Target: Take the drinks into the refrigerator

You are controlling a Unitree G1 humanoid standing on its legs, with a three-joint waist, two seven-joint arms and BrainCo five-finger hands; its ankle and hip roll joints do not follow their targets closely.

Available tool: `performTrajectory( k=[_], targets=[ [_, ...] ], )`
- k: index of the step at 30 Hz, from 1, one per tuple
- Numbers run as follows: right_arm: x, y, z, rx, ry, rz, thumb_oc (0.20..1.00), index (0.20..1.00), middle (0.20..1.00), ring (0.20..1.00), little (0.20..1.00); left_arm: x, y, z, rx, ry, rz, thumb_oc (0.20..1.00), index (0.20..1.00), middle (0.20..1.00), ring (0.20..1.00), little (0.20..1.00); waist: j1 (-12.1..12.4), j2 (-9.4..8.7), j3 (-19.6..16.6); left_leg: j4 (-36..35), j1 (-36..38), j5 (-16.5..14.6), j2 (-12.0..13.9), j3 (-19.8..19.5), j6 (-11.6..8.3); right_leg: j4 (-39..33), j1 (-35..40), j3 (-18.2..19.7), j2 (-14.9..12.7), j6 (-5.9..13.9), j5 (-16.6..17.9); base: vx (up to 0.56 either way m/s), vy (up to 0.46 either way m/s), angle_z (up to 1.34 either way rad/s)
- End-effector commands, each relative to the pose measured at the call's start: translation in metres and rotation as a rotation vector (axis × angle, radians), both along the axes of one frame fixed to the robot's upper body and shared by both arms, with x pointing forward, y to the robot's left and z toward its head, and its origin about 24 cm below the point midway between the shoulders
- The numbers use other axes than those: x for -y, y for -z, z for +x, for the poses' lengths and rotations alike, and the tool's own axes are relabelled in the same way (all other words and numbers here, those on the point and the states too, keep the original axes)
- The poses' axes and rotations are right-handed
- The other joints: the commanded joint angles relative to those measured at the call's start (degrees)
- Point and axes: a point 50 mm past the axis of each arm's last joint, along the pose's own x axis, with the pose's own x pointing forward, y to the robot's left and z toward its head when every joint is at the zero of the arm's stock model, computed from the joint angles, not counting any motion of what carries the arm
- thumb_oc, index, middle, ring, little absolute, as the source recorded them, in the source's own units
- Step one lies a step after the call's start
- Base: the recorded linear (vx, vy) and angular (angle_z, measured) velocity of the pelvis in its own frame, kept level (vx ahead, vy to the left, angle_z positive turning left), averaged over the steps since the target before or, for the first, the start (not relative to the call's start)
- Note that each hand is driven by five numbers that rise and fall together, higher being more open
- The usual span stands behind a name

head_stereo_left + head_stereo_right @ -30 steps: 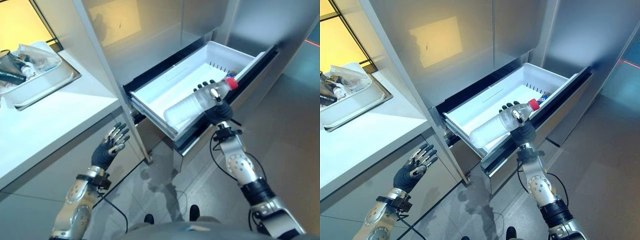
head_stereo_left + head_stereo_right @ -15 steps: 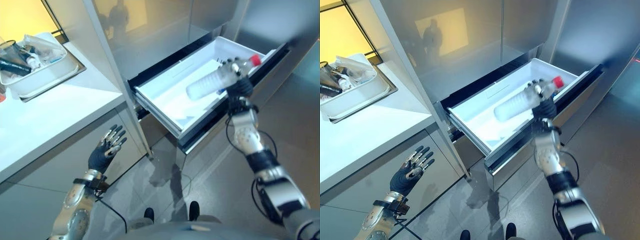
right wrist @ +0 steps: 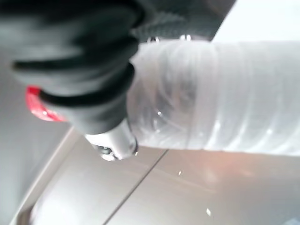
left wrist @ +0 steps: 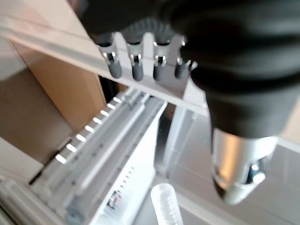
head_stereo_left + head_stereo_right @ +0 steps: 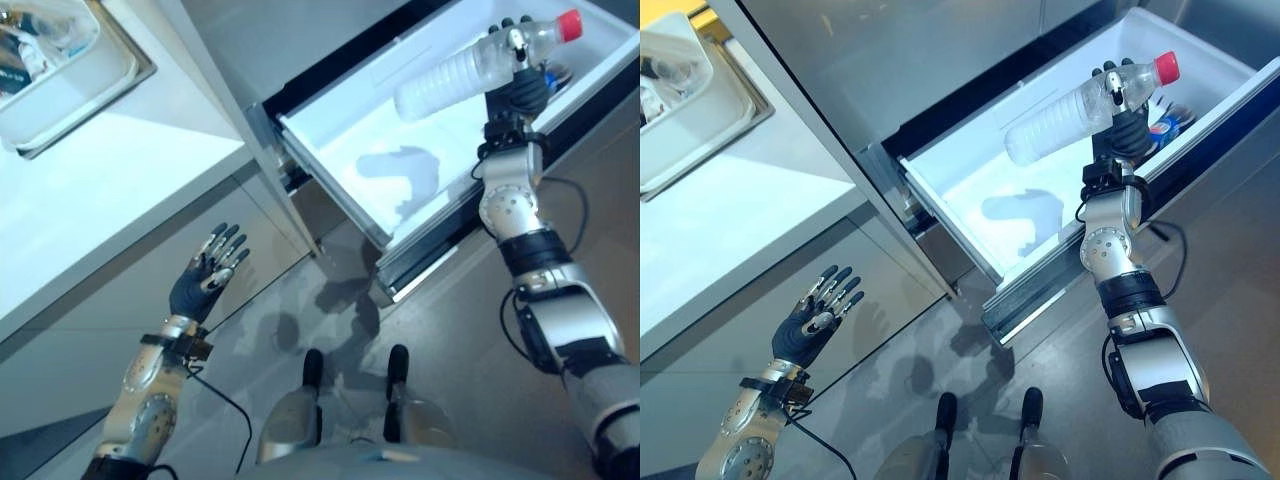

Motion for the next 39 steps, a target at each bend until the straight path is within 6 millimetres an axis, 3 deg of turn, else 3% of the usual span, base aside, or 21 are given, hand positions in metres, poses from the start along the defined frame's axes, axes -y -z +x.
performTrajectory(
  k=[1, 4, 15, 21, 27, 34, 37, 39],
  targets=[
    [-0.019, -0.085, -0.016, 0.352, -0.045, 0.031, 0.2, 0.2, 0.2, 0.2, 0.2, 0.003, -0.027, 0.001, 0.133, 0.047, 0.011, 1.0, 1.0, 1.0, 1.0, 1.0, 0.3, -2.35, -0.7, 1.9, -0.5, -2.3, -4.7, 0.1, 5.51, 13.2, -3.7, 0.7, -0.8, 1.29, -10.5, -0.02, 0.0, -0.03],
    [-0.031, -0.069, -0.011, 0.316, -0.089, 0.037, 0.2, 0.2, 0.2, 0.2, 0.2, 0.007, -0.028, 0.001, 0.137, 0.052, -0.009, 1.0, 1.0, 1.0, 1.0, 1.0, 0.4, -0.99, 0.6, 1.9, -1.5, -1.8, -4.7, 0.1, 5.38, 14.3, -5.5, 0.9, -1.0, 1.23, -10.7, -0.02, -0.014, -0.1],
    [-0.037, -0.039, 0.0, 0.19, -0.067, 0.062, 0.2, 0.2, 0.2, 0.2, 0.2, 0.014, -0.022, 0.0, 0.116, 0.048, -0.021, 1.0, 1.0, 1.0, 1.0, 1.0, 0.0, 2.07, 2.7, 1.5, -2.2, -1.3, -4.9, -0.3, 4.98, 15.3, -6.9, 0.6, -1.3, 1.11, -11.2, 0.0, -0.002, -0.01],
    [-0.042, -0.022, 0.009, 0.08, -0.024, 0.037, 0.2, 0.2, 0.2, 0.2, 0.2, 0.015, -0.023, 0.0, 0.11, 0.035, -0.01, 1.0, 1.0, 1.0, 1.0, 1.0, -0.8, 2.29, 3.4, 1.3, -1.8, -1.4, -4.9, -0.1, 4.9, 14.9, -6.4, 0.7, -1.1, 1.13, -11.2, 0.0, 0.0, 0.0],
    [-0.063, -0.009, 0.014, -0.035, 0.003, 0.022, 0.2, 0.2, 0.2, 0.2, 0.2, 0.01, -0.02, 0.002, 0.077, -0.013, 0.025, 1.0, 1.0, 1.0, 1.0, 1.0, -1.9, 1.23, 4.0, 1.3, -1.4, -1.8, -4.7, 0.6, 5.03, 14.4, -6.2, 1.1, -0.8, 1.08, -10.8, 0.0, 0.0, 0.0],
    [-0.071, -0.022, 0.014, -0.037, 0.032, -0.074, 0.2, 0.2, 0.2, 0.2, 0.2, 0.006, -0.026, 0.003, 0.094, -0.019, 0.033, 1.0, 1.0, 1.0, 1.0, 1.0, -2.3, -0.22, 4.2, 1.7, -1.5, -2.0, -4.5, 0.6, 5.02, 14.8, -6.4, 1.1, -0.7, 1.07, -10.7, 0.0, 0.0, 0.0],
    [-0.072, -0.046, 0.013, 0.015, 0.106, -0.465, 0.2, 0.2, 0.2, 0.2, 0.2, -0.002, -0.033, 0.001, 0.118, -0.009, 0.065, 1.0, 1.0, 1.0, 1.0, 1.0, -2.5, -2.0, 4.7, 2.1, -1.8, -2.0, -4.3, 0.7, 4.92, 15.0, -6.5, 0.9, -0.7, 1.15, -10.5, 0.0, 0.0, 0.0],
    [-0.069, -0.054, 0.013, 0.03, 0.13, -0.548, 0.2, 0.2, 0.2, 0.2, 0.2, -0.004, -0.034, 0.0, 0.121, -0.007, 0.073, 1.0, 1.0, 1.0, 1.0, 1.0, -2.6, -2.38, 4.7, 2.2, -1.9, -2.0, -4.3, 0.7, 4.88, 15.0, -6.6, 0.9, -0.7, 1.19, -10.5, 0.0, 0.0, 0.0]
  ],
)
